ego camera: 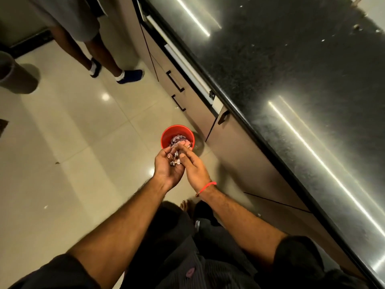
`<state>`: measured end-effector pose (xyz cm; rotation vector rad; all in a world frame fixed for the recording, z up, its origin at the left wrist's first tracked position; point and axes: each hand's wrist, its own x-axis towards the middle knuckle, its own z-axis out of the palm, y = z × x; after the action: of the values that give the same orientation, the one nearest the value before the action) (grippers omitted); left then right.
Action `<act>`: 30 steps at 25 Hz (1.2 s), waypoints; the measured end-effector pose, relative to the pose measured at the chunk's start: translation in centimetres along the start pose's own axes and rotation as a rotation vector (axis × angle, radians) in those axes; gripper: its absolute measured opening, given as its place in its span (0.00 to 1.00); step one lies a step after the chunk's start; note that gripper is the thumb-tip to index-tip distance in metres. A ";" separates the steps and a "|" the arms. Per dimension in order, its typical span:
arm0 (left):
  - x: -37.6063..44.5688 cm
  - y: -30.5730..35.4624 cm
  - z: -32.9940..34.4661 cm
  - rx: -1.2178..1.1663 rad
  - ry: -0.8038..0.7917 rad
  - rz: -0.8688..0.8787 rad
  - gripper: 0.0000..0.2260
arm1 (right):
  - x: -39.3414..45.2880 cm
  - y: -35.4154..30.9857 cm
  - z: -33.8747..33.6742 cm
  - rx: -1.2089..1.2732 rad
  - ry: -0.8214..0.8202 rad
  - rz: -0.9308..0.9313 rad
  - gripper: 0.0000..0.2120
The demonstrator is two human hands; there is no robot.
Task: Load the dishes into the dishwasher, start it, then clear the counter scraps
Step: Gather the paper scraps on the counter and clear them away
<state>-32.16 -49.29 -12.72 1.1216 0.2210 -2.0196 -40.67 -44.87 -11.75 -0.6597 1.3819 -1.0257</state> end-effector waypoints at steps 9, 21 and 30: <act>14.8 3.9 -4.5 -0.009 0.257 -0.029 0.22 | 14.9 7.0 2.2 0.400 0.317 0.292 0.19; 33.0 4.9 -16.2 0.126 0.208 -0.178 0.22 | 28.5 24.9 1.9 0.416 0.458 0.427 0.18; 32.9 4.4 -15.9 0.263 0.190 -0.183 0.25 | 29.4 27.8 4.6 0.041 0.131 0.172 0.17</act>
<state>-28.38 -62.81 -46.69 1.5084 0.1616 -2.1478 -33.87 -59.12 -49.23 -0.4418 1.4999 -0.9702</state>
